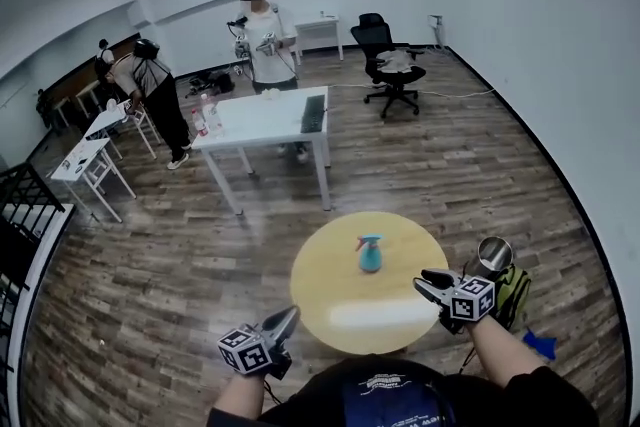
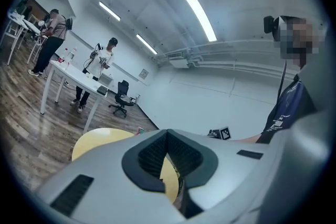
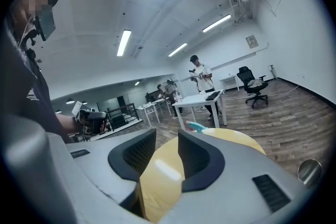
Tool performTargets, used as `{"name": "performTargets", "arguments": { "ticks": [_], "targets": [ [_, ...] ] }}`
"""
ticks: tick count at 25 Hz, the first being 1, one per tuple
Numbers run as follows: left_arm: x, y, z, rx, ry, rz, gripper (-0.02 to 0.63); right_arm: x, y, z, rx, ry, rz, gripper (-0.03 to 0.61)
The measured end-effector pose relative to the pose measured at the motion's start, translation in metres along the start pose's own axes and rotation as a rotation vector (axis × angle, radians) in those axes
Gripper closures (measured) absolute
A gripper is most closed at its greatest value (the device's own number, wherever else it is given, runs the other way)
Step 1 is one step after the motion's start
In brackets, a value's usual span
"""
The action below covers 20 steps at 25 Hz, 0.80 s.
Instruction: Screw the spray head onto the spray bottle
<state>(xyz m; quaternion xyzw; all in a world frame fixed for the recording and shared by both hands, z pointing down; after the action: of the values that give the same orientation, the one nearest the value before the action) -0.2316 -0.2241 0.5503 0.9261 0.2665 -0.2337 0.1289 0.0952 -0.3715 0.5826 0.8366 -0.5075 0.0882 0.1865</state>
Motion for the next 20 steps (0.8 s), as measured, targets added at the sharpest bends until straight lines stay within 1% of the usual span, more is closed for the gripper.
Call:
{"name": "performTargets", "arguments": {
  "ticks": [3,5,10,15,18,20],
  "targets": [
    [0.010,0.048,0.001,0.013,-0.011,0.028,0.606,0.048,0.001,0.013,-0.004,0.000,0.044,0.413],
    [0.017,0.077,-0.001,0.016,-0.019,0.039,0.606,0.075,0.001,0.014,-0.020,-0.002,0.070,0.399],
    [0.023,0.128,-0.007,-0.021,-0.019,0.054,0.606,0.120,0.006,0.006,-0.042,0.015,0.110,0.367],
    [0.004,0.151,0.001,-0.033,-0.020,0.049,0.606,0.144,0.019,0.002,-0.060,0.020,0.110,0.339],
    [-0.016,0.159,0.008,-0.040,-0.023,0.021,0.606,0.149,0.035,0.004,-0.063,0.025,0.085,0.334],
    [-0.037,0.162,0.017,-0.048,-0.019,-0.010,0.606,0.147,0.056,0.010,-0.063,0.014,0.069,0.333]
  ]
}}
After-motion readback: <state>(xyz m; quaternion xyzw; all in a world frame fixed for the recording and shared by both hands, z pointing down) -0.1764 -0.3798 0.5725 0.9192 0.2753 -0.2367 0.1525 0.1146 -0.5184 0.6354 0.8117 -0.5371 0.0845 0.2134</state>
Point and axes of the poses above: the fingertips, and each gripper's own axes: y forward along the fingers, x to its right, z out of its top, the point moved 4 cm from there along -y, backward along the fingers, and after that the axes turned 2 degrees about z, right-handed, at the moved point
